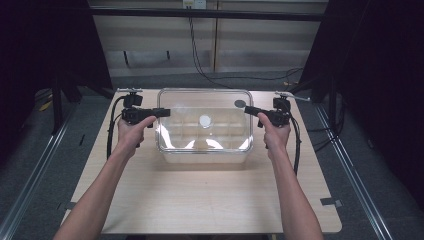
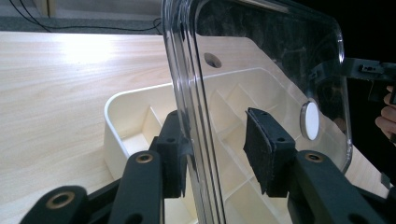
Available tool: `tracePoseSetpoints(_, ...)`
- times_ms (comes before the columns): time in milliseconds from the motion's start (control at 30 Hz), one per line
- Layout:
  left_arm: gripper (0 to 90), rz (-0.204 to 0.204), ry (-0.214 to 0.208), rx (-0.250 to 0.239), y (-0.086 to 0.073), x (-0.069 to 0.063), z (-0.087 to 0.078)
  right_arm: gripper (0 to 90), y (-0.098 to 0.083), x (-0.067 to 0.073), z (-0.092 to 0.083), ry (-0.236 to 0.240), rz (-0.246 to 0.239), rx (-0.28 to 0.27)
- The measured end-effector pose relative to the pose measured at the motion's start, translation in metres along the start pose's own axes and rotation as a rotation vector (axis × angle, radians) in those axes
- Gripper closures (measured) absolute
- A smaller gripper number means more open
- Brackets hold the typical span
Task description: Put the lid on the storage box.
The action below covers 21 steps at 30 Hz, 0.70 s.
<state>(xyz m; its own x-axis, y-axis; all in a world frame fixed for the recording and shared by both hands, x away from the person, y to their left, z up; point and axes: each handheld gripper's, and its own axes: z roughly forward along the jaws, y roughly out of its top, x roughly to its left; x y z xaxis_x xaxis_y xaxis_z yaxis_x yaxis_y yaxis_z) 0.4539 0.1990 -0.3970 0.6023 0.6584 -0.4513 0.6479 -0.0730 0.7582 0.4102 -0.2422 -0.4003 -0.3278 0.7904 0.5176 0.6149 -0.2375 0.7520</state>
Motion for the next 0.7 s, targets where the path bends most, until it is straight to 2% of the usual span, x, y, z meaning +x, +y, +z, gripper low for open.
tracePoseSetpoints(133,58.7,-0.017,0.003,0.005,-0.001,0.004,0.004,67.6,-0.001,-0.004,0.005,-0.003,0.015,0.009)
tracePoseSetpoints(233,57.9,-0.045,0.001,0.017,-0.001,0.007,0.01,67.5,-0.002,-0.006,0.007,-0.004,0.019,0.014)
tracePoseSetpoints(333,57.3,-0.039,0.002,0.025,0.0,0.01,0.012,66.9,-0.002,-0.009,0.011,-0.011,0.034,0.023)
tracePoseSetpoints(467,56.0,-0.053,0.005,0.036,-0.002,0.015,0.017,66.4,-0.005,-0.014,0.017,-0.014,0.055,0.04)
tracePoseSetpoints(700,54.2,-0.076,0.016,0.046,-0.006,0.021,0.026,65.6,-0.007,-0.019,0.023,-0.023,0.063,0.052)
